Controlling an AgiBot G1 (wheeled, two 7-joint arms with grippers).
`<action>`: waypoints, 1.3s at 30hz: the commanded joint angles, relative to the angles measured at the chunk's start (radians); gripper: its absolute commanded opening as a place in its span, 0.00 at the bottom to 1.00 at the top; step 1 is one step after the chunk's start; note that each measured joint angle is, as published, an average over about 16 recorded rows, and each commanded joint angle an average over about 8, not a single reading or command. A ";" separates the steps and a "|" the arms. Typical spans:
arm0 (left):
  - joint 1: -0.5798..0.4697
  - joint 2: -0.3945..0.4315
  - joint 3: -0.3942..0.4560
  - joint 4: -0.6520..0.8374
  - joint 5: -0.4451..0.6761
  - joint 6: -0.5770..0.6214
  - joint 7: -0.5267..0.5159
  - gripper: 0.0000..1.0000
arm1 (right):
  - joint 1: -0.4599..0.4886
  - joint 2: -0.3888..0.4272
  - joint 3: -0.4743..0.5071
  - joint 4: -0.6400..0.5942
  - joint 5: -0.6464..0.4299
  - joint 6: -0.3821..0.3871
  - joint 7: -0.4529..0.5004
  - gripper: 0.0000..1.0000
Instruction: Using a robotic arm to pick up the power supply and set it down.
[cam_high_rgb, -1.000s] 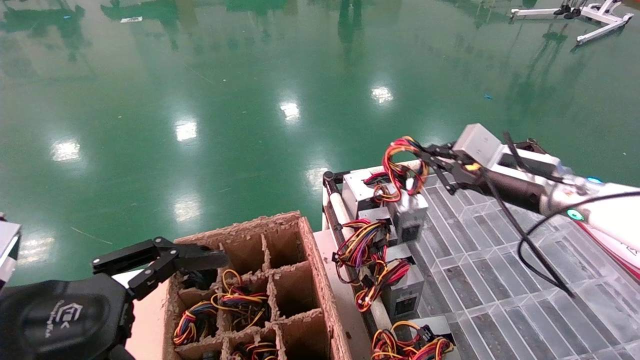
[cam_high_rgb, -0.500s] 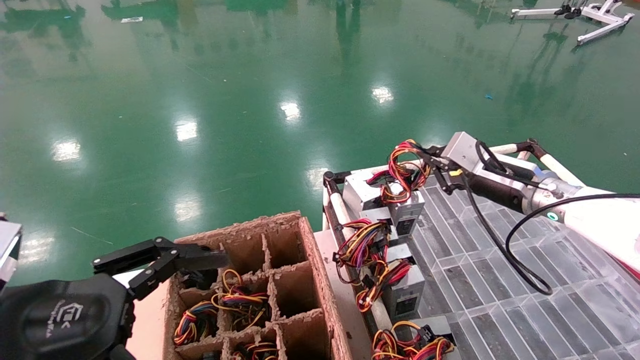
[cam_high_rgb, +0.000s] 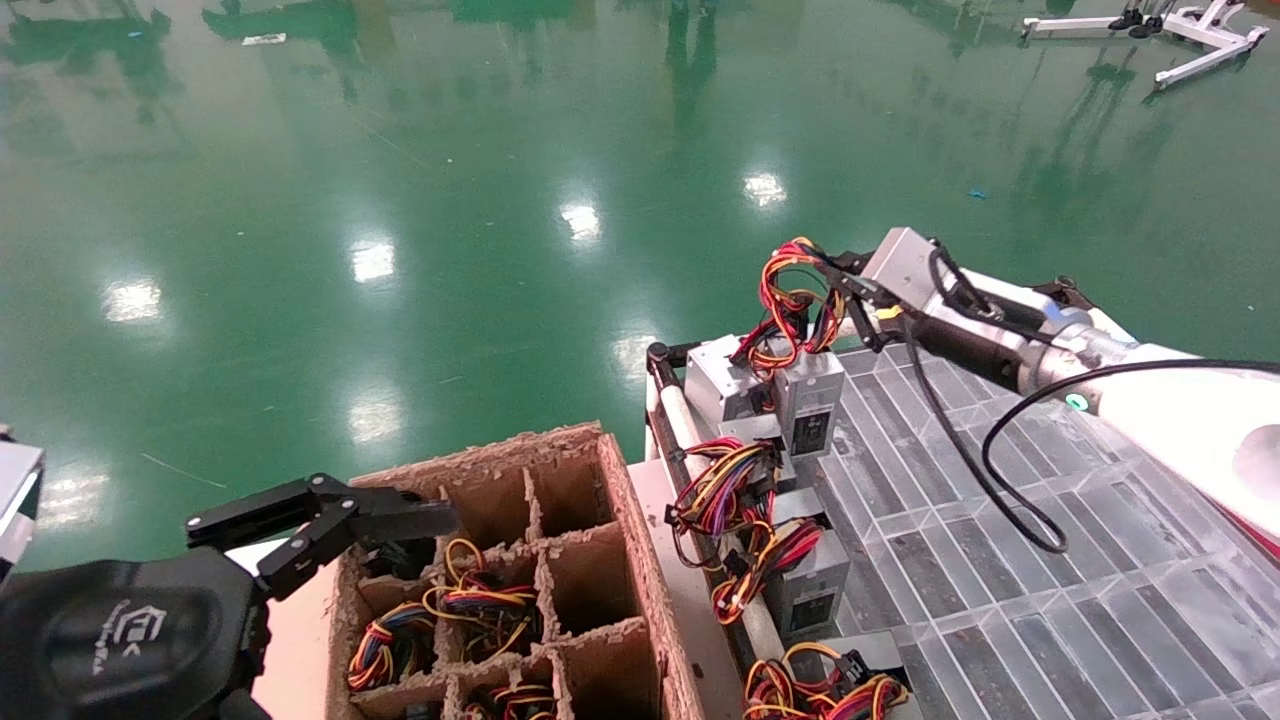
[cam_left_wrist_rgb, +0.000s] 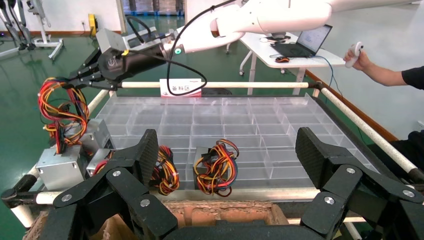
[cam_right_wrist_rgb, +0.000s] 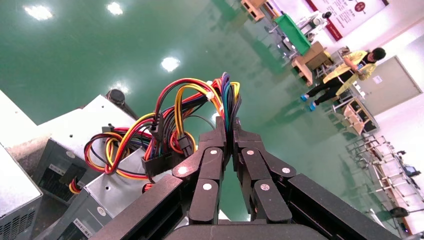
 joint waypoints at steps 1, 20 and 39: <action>0.000 0.000 0.000 0.000 0.000 0.000 0.000 1.00 | -0.004 -0.005 0.001 -0.003 0.001 0.006 -0.011 0.00; 0.000 0.000 0.000 0.000 0.000 0.000 0.000 1.00 | -0.031 -0.010 0.000 -0.018 0.000 0.038 -0.026 1.00; 0.000 0.000 0.000 0.001 0.000 0.000 0.000 1.00 | 0.144 -0.041 -0.132 -0.124 -0.198 -0.066 0.258 1.00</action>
